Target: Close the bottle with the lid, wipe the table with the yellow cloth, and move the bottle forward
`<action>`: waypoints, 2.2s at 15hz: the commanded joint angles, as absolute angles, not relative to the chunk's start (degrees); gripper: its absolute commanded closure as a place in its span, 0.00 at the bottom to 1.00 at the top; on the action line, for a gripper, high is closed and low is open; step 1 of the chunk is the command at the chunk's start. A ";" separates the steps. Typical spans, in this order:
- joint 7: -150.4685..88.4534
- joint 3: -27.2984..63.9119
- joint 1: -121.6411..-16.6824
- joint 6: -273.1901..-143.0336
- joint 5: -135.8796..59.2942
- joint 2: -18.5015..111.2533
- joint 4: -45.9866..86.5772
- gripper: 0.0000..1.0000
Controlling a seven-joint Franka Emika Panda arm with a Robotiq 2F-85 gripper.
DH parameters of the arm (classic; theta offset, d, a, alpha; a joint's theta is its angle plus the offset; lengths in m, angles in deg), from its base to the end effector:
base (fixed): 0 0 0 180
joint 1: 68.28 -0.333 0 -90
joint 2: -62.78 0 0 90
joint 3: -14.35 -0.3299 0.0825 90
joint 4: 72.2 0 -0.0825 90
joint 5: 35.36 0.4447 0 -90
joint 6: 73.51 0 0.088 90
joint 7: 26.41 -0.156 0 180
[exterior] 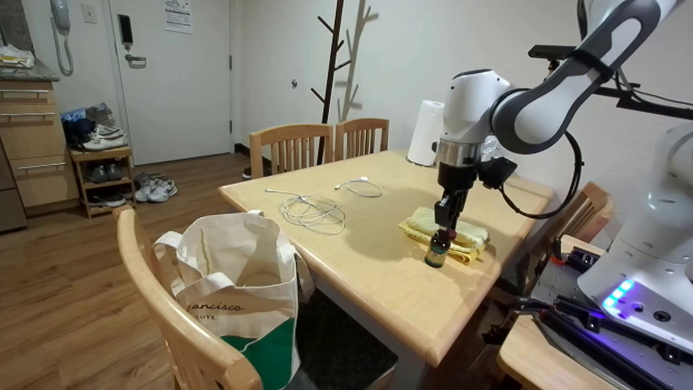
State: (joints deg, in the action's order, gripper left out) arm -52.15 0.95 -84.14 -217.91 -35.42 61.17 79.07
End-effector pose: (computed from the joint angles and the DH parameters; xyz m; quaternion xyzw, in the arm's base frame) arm 0.3763 0.2123 0.1353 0.9968 0.0313 -0.0666 0.0313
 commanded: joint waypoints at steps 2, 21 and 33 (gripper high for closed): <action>-49.78 0.85 -83.45 -216.69 -34.14 63.85 80.68 0.81; -42.42 0.96 -83.41 -217.58 -33.96 60.56 77.13 0.81; -43.07 1.24 -83.34 -216.85 -33.55 61.40 78.29 0.81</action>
State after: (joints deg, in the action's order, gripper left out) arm -44.17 1.53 -84.04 -217.63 -35.37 60.26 77.27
